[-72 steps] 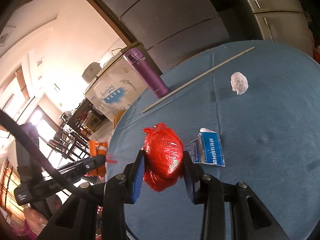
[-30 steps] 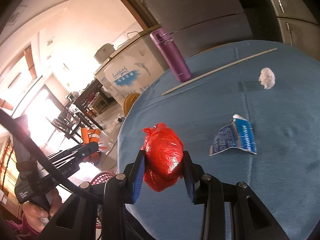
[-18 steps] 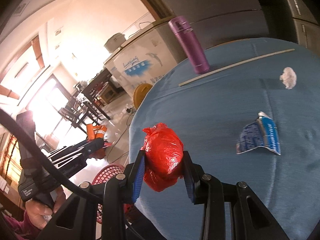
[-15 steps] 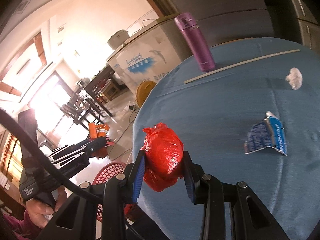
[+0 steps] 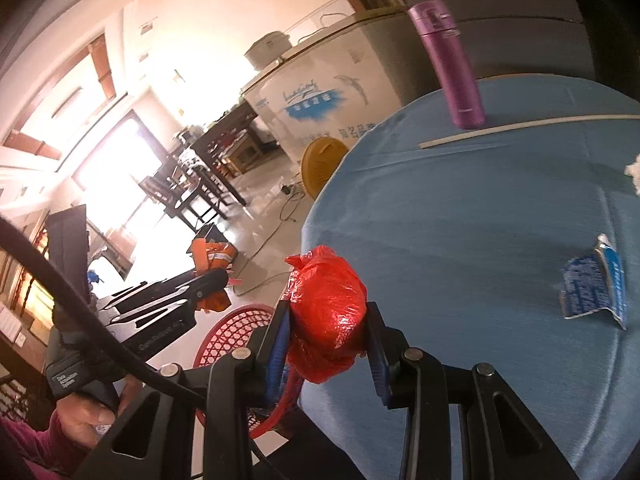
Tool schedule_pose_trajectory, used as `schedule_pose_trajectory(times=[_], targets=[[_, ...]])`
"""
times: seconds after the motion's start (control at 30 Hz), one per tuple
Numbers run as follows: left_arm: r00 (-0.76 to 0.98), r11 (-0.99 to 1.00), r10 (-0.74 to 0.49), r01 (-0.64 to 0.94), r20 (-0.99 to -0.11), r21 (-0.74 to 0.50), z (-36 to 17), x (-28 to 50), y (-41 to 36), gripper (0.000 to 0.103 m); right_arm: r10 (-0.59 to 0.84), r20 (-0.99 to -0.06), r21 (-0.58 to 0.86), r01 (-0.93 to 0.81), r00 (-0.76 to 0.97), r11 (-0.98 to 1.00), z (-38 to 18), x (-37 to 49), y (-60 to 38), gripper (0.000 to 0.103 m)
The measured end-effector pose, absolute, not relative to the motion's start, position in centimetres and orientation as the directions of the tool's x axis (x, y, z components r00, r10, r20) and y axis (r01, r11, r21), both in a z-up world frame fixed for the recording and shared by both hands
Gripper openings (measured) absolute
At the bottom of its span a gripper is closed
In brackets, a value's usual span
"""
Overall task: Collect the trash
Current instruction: 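Carry the orange and red bags toward the red basket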
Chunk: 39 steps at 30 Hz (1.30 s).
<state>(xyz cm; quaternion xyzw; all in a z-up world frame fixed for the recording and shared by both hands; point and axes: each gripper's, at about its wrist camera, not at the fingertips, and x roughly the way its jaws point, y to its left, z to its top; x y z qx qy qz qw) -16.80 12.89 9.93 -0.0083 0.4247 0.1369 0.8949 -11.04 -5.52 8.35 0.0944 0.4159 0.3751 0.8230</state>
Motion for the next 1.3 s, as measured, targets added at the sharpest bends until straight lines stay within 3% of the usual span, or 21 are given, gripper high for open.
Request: schedule_pose_trajectory(times=[1.3], targets=[[0.479, 0.902, 0.338, -0.412, -0.810, 0.132, 6.5, -20.2, 20.2, 0.028, 0.722, -0.668, 0.440, -0.688, 0.178, 0.577, 6.8, -12.3, 4.6, 0.038]])
